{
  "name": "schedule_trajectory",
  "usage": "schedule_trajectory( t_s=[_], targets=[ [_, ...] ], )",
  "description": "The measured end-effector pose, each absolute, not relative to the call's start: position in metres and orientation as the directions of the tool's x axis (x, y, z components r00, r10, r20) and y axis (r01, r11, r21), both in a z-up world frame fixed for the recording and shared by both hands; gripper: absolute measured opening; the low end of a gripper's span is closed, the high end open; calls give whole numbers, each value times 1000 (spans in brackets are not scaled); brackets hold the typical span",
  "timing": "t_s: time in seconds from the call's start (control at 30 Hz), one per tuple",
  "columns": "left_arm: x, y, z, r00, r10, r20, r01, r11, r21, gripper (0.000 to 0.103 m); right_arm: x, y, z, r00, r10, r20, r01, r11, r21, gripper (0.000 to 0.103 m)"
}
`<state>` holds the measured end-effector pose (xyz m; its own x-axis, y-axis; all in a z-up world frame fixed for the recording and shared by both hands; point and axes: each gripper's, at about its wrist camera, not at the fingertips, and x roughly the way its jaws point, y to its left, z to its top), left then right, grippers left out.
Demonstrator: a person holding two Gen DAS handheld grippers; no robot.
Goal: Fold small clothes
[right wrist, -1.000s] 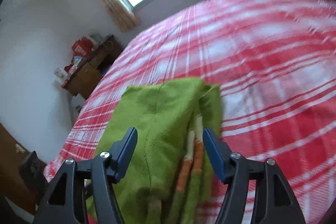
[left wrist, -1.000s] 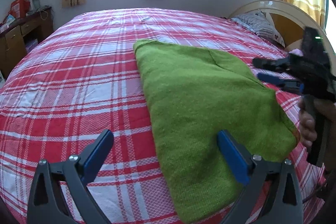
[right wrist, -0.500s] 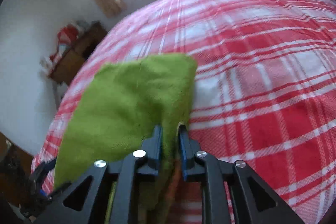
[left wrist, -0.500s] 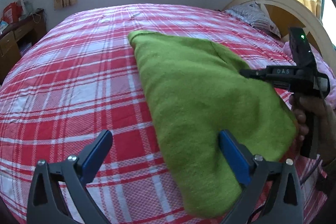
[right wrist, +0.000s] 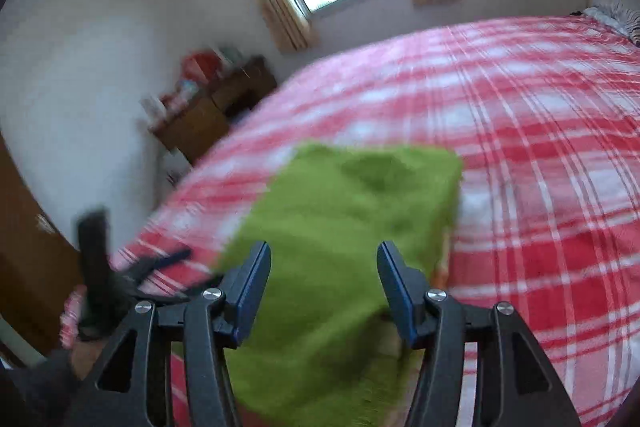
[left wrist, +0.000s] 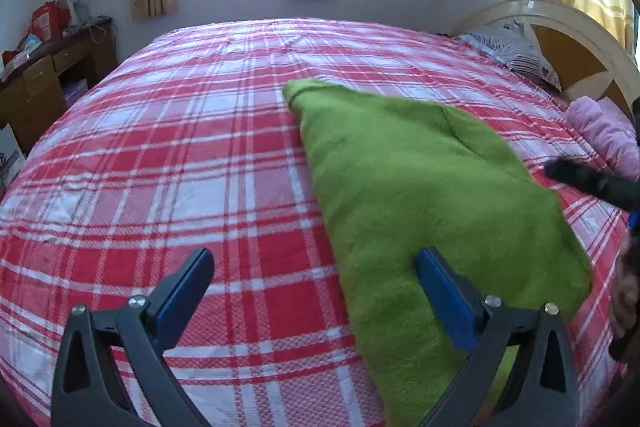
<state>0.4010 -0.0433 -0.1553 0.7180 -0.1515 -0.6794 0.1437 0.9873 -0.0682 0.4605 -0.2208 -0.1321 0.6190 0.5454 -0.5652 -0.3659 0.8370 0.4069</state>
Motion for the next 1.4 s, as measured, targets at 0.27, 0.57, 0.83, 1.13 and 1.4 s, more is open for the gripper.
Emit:
schedule_trajectory(
  t_s=[0.27,0.57,0.83,1.13,1.4],
  targets=[
    [400,-41,-164,690,-208,-694,156,978,-139,103,473,-265,-176,597,541,-593,-206,817,538,61],
    [407,-37,-169,672,-257,-695,168,966,-195,103,510,-284,-180,587,553,-591,-132,785,605,64],
    [409,-33,-173,648,-310,-696,182,950,-253,103,549,-273,-192,539,609,-582,-159,752,640,64],
    [412,-37,-174,618,-374,-691,235,927,-291,103,571,-256,-196,508,653,-562,-206,726,657,61],
    [411,-43,-172,559,-516,-649,338,857,-389,57,570,-249,-199,493,672,-552,-216,709,671,36]
  ],
)
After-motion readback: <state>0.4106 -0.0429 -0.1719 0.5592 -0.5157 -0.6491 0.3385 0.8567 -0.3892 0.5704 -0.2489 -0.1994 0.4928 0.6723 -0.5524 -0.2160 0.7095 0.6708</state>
